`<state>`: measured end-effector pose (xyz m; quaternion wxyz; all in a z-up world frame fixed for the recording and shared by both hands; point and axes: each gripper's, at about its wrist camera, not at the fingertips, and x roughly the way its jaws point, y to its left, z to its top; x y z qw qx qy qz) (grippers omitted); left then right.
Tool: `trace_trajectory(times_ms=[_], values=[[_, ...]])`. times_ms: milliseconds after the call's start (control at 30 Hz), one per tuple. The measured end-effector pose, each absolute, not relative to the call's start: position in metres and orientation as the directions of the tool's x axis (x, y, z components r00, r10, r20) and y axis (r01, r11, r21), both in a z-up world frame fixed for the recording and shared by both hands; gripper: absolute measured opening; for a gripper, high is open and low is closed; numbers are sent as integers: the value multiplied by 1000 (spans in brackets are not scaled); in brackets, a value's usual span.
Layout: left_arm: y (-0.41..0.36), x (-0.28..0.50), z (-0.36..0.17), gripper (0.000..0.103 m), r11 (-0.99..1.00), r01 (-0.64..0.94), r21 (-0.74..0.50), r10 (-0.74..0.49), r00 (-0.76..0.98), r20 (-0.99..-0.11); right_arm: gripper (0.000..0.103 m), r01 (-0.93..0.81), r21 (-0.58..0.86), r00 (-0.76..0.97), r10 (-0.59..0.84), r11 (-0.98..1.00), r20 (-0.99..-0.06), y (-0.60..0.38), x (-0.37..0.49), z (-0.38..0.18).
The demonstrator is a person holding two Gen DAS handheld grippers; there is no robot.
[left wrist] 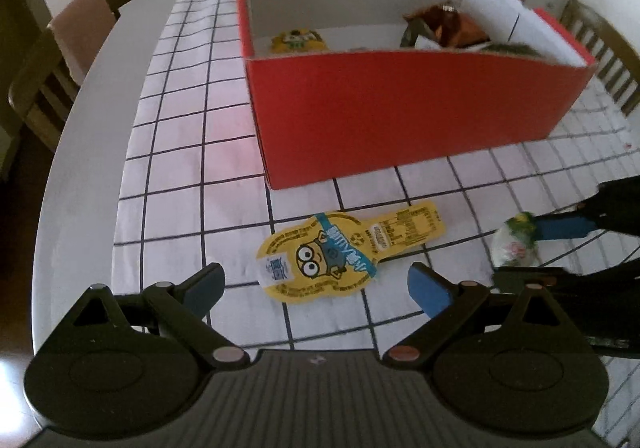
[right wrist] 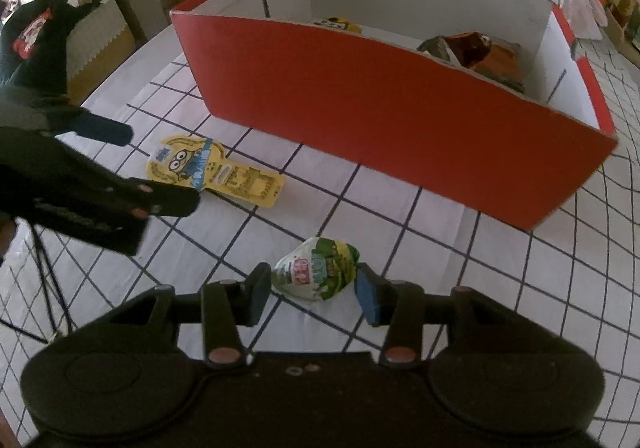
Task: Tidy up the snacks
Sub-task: 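Grasp the yellow Minion packet with the left tool while the right tool grasps the green candy, then lift the Minion packet and green candy and carry them over the red box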
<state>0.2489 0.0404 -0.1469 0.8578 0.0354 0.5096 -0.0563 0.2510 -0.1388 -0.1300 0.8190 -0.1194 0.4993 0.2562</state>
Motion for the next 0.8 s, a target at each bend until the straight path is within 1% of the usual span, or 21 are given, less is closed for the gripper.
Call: trace_trajectory(times_ms=[200,300,433,533,567,600,800], values=[[37,258,-158,98,988,147,45,-28,461,-887,44,-526,75,371,308,847,-876,-145,251,-126],[38,261,-161,97,990,136,48,-21,460,-888,44,-521,77,373,308,850,-875,-148,251,-125],[41,265,-164,94,992,126,19,-41,458,-888,44,-512,80,377,307,855,-874,-152,251,-123],[42,265,-162,83,992,124,5,-54,467,-883,44,-508,81,377,306,858,-874,-154,251,-124],[42,264,-161,74,992,126,5,-56,474,-879,44,-505,80,378,304,859,-874,-154,251,-124],[41,264,-159,70,992,127,5,-57,478,-876,44,-503,81,380,304,861,-874,-155,251,-124],[43,259,-158,69,996,93,-12,-56,490,-870,43,-495,81,391,306,865,-868,-158,249,-121]])
